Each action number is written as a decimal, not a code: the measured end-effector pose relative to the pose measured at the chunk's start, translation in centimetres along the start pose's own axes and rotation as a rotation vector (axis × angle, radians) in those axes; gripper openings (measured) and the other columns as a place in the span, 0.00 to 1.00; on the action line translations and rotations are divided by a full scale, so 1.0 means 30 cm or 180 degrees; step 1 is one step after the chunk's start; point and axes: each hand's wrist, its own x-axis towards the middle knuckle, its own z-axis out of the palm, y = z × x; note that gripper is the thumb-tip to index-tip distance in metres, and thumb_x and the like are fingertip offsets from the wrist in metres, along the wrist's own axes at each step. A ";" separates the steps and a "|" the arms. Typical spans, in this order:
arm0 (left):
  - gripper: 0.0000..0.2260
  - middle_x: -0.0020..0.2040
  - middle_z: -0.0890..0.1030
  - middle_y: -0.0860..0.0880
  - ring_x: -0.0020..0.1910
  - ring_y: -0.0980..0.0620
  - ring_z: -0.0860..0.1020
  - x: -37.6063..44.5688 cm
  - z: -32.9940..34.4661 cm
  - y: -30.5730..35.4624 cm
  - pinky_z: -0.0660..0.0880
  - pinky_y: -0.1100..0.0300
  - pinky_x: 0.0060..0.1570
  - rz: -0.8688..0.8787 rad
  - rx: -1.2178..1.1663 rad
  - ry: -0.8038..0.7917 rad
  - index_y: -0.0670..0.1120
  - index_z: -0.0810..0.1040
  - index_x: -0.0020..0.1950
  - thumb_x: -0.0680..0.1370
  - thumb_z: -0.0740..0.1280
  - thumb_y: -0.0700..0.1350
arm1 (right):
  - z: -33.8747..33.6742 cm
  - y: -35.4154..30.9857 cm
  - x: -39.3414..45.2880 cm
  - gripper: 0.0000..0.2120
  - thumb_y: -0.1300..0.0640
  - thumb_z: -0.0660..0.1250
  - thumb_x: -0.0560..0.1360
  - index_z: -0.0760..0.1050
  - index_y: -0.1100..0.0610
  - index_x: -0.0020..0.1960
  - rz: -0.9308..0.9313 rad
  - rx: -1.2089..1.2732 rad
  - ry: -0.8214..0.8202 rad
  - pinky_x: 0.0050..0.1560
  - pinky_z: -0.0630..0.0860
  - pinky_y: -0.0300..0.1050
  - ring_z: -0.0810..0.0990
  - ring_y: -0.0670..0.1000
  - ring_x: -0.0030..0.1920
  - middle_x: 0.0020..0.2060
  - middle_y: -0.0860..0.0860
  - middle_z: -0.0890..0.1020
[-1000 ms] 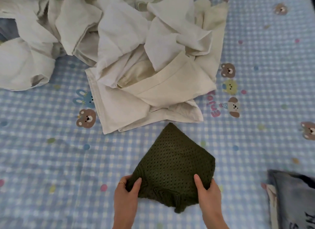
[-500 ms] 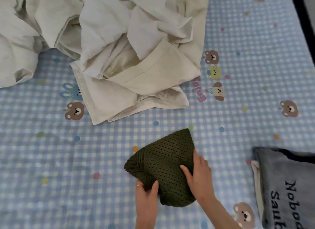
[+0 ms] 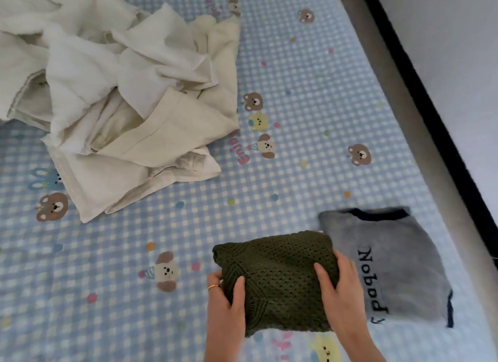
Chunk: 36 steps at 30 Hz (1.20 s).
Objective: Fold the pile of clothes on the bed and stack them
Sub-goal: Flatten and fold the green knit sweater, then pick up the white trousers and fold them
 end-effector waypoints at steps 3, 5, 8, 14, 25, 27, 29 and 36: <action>0.07 0.44 0.81 0.46 0.36 0.57 0.81 -0.055 0.224 0.027 0.76 0.65 0.33 0.0081 0.0098 -0.0282 0.54 0.67 0.49 0.78 0.64 0.44 | -0.210 0.094 0.049 0.23 0.50 0.63 0.78 0.65 0.54 0.71 0.0002 -0.0057 0.0313 0.53 0.71 0.44 0.72 0.48 0.55 0.56 0.47 0.70; 0.08 0.42 0.81 0.50 0.36 0.56 0.82 -0.097 0.388 0.059 0.76 0.64 0.32 0.0145 0.0021 -0.0469 0.58 0.68 0.48 0.78 0.64 0.45 | -0.353 0.178 0.089 0.23 0.49 0.63 0.77 0.65 0.54 0.70 0.0049 -0.0149 0.0590 0.52 0.70 0.44 0.72 0.48 0.55 0.57 0.47 0.70; 0.08 0.43 0.81 0.50 0.39 0.52 0.82 -0.138 0.587 0.070 0.80 0.54 0.38 0.0097 -0.0077 -0.0627 0.58 0.68 0.49 0.79 0.63 0.44 | -0.496 0.320 0.157 0.23 0.49 0.64 0.77 0.66 0.55 0.70 0.0171 -0.0057 0.0945 0.54 0.68 0.45 0.73 0.52 0.60 0.59 0.49 0.72; 0.33 0.68 0.68 0.51 0.44 0.57 0.78 -0.170 0.738 -0.067 0.69 0.68 0.40 0.0210 0.2358 -0.0712 0.52 0.42 0.77 0.80 0.58 0.53 | -0.507 0.568 0.235 0.36 0.47 0.64 0.76 0.51 0.57 0.77 0.0501 -0.1021 0.0116 0.64 0.70 0.55 0.69 0.61 0.67 0.71 0.60 0.61; 0.35 0.66 0.63 0.46 0.60 0.44 0.71 -0.129 0.630 -0.125 0.69 0.47 0.59 0.0452 0.4528 -0.1963 0.59 0.39 0.76 0.77 0.58 0.61 | -0.405 0.557 0.261 0.42 0.30 0.22 0.68 0.44 0.46 0.77 0.0008 -0.2304 -0.0497 0.75 0.52 0.55 0.45 0.56 0.77 0.77 0.50 0.42; 0.32 0.66 0.64 0.48 0.62 0.47 0.71 -0.116 0.522 -0.119 0.69 0.54 0.60 0.0372 0.4370 -0.1715 0.56 0.43 0.77 0.79 0.56 0.57 | -0.389 0.471 0.262 0.30 0.36 0.37 0.78 0.42 0.46 0.77 0.0174 -0.2478 -0.0457 0.76 0.50 0.54 0.43 0.54 0.77 0.77 0.48 0.40; 0.28 0.69 0.63 0.49 0.66 0.52 0.69 -0.082 0.377 -0.108 0.68 0.59 0.61 0.0313 0.4223 -0.1288 0.55 0.47 0.77 0.80 0.55 0.56 | -0.342 0.372 0.253 0.28 0.40 0.44 0.80 0.44 0.47 0.77 0.0053 -0.2395 -0.0514 0.77 0.48 0.51 0.42 0.52 0.77 0.78 0.49 0.42; 0.20 0.72 0.65 0.51 0.69 0.54 0.66 0.039 -0.228 -0.023 0.64 0.63 0.67 -0.0108 0.3612 -0.0280 0.51 0.59 0.74 0.82 0.53 0.52 | 0.033 -0.088 0.195 0.26 0.47 0.51 0.82 0.50 0.50 0.77 -0.0944 -0.1281 -0.1258 0.73 0.55 0.42 0.49 0.48 0.77 0.77 0.48 0.49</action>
